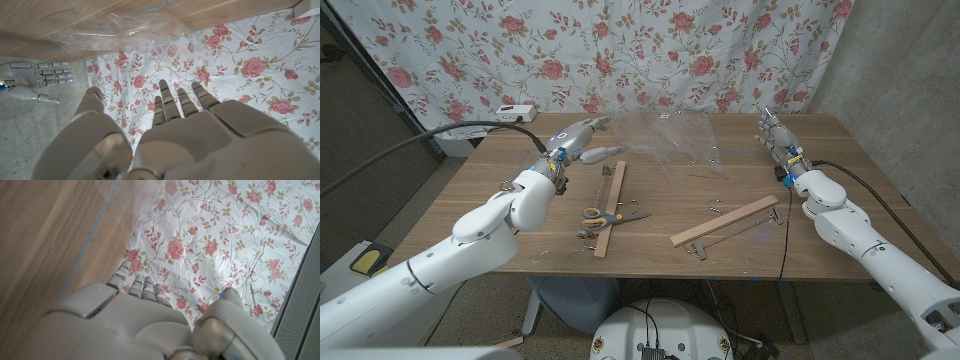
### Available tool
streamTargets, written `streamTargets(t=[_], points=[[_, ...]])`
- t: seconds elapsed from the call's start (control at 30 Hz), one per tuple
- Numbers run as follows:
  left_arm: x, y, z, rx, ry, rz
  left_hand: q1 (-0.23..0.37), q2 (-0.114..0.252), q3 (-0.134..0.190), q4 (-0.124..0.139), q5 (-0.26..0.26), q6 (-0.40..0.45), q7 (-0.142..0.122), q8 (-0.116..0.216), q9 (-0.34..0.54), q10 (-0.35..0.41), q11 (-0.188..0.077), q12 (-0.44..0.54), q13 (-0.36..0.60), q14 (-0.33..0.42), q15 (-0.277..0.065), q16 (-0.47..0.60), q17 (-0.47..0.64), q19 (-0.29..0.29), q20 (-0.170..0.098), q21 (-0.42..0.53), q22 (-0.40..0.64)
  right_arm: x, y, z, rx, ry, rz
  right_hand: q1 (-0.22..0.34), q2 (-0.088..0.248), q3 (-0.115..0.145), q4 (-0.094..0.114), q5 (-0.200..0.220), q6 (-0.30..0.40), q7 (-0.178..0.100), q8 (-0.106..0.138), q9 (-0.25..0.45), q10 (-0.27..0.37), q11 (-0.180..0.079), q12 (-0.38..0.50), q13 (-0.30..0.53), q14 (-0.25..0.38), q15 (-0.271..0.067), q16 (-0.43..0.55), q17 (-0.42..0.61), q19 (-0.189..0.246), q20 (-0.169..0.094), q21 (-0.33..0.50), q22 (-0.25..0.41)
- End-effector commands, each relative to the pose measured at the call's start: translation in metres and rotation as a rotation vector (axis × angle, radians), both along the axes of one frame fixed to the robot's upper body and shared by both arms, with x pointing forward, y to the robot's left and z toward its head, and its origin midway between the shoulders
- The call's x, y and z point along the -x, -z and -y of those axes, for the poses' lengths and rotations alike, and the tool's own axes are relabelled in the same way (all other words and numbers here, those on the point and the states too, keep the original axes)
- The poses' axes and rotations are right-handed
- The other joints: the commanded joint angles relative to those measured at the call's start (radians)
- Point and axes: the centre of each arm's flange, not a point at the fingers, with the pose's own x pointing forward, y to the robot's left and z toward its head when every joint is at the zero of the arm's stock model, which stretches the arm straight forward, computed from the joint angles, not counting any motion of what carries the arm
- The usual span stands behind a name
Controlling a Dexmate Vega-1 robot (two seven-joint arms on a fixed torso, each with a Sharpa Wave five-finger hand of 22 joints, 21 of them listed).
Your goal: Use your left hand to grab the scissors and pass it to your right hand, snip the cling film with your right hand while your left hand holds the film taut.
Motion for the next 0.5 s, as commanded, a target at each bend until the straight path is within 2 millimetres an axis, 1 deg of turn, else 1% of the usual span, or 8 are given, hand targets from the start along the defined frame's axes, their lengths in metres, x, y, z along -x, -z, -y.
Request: streamTargets(t=[0.03, 0.13, 0.2, 0.23, 0.27, 0.33, 0.4, 0.5], points=[[0.007, -0.002, -0.003, -0.079, 0.027, -0.023, 0.009, -0.001, 0.001, 0.003, 0.002, 0.013, -0.007, 0.007, 0.004, 0.013, -0.011, 0.005, 0.005, -0.002, -0.003, -0.002, 0.003, -0.005, -0.001, -0.005, 0.001, -0.001, 0.000, -0.001, 0.004, -0.002, -0.004, 0.007, 0.007, 0.002, -0.005, 0.000, -0.002, 0.000, 0.007, -0.001, 0.001, -0.003, -0.001, 0.003, 0.000, -0.004, 0.006, 0.001, -0.003, 0.007, 0.003, 0.002], [0.010, -0.001, -0.005, -0.062, 0.045, -0.016, 0.006, -0.008, -0.003, 0.004, 0.000, 0.015, -0.009, 0.007, 0.004, 0.018, -0.010, 0.007, 0.007, 0.000, -0.002, -0.001, 0.003, -0.005, -0.002, -0.004, 0.001, 0.000, 0.000, 0.000, -0.003, -0.003, -0.001, 0.007, 0.008, 0.002, -0.006, 0.000, -0.003, 0.000, 0.007, -0.001, 0.001, -0.003, -0.001, 0.003, -0.001, -0.005, 0.006, 0.000, -0.003, 0.008, 0.003, 0.002], [0.011, 0.000, -0.006, -0.049, 0.064, -0.004, 0.007, -0.018, -0.009, 0.005, -0.001, -0.052, -0.027, -0.017, 0.004, 0.018, -0.011, 0.005, 0.013, 0.000, -0.002, 0.001, 0.003, -0.005, 0.001, -0.004, 0.001, 0.001, 0.000, 0.000, -0.001, -0.004, -0.002, 0.007, 0.008, 0.002, -0.006, 0.000, -0.003, 0.001, 0.007, -0.001, 0.001, -0.003, -0.001, 0.003, -0.001, -0.004, 0.006, -0.001, -0.003, 0.008, 0.003, 0.002], [0.012, 0.000, -0.005, -0.057, 0.059, 0.002, 0.019, -0.017, -0.006, 0.004, 0.000, -0.112, -0.031, -0.029, 0.003, 0.004, -0.009, -0.002, 0.018, -0.001, -0.002, 0.001, 0.003, -0.003, -0.004, -0.003, 0.001, 0.001, 0.000, 0.000, 0.000, -0.004, -0.003, 0.007, 0.008, 0.002, -0.006, 0.000, -0.003, 0.001, 0.007, -0.001, 0.001, -0.003, -0.001, 0.002, -0.001, -0.004, 0.006, -0.001, -0.003, 0.007, 0.003, 0.002], [0.013, -0.001, -0.005, -0.071, 0.050, -0.001, 0.030, -0.013, -0.002, 0.002, 0.000, -0.150, -0.037, -0.033, 0.003, -0.002, -0.002, -0.005, 0.022, -0.001, -0.003, 0.001, 0.002, -0.001, -0.004, -0.002, 0.001, 0.001, -0.001, 0.000, 0.000, -0.005, -0.002, 0.007, 0.009, 0.002, -0.006, 0.000, -0.003, 0.001, 0.007, -0.001, 0.001, -0.003, -0.002, 0.002, -0.001, -0.004, 0.006, -0.001, -0.003, 0.006, 0.004, 0.002], [0.016, -0.003, -0.002, -0.109, 0.029, -0.006, 0.036, -0.008, 0.001, 0.002, 0.001, -0.140, -0.031, -0.023, 0.003, -0.003, -0.002, -0.006, 0.024, 0.000, -0.002, 0.001, 0.002, -0.001, -0.006, -0.002, 0.001, 0.002, -0.001, 0.001, -0.004, -0.005, -0.002, 0.007, 0.009, 0.002, -0.007, 0.000, -0.003, 0.001, 0.007, -0.001, 0.002, -0.003, -0.001, 0.002, -0.001, -0.004, 0.006, -0.002, -0.003, 0.006, 0.004, 0.002], [0.017, -0.004, 0.000, -0.129, 0.024, -0.007, 0.042, -0.006, 0.003, 0.003, 0.000, -0.113, -0.023, -0.009, 0.004, 0.000, -0.003, -0.005, 0.026, -0.002, -0.002, 0.000, 0.002, -0.002, -0.005, -0.002, 0.001, 0.002, -0.001, 0.001, -0.005, -0.005, -0.003, 0.007, 0.009, 0.002, -0.007, 0.000, -0.003, 0.000, 0.007, -0.001, 0.002, -0.002, -0.001, 0.002, -0.001, -0.004, 0.006, -0.002, -0.003, 0.006, 0.004, 0.002], [0.019, -0.006, 0.002, -0.157, 0.026, -0.017, 0.042, -0.009, 0.000, 0.004, -0.002, -0.093, -0.025, 0.000, 0.004, 0.008, -0.009, -0.002, 0.029, 0.001, -0.002, 0.001, 0.002, -0.003, -0.004, -0.003, 0.001, 0.001, -0.001, 0.000, -0.006, -0.007, -0.006, 0.008, 0.009, 0.002, -0.007, 0.000, -0.003, 0.001, 0.007, -0.002, 0.001, -0.002, -0.002, 0.002, -0.001, -0.004, 0.006, -0.004, -0.003, 0.006, 0.004, 0.002]])
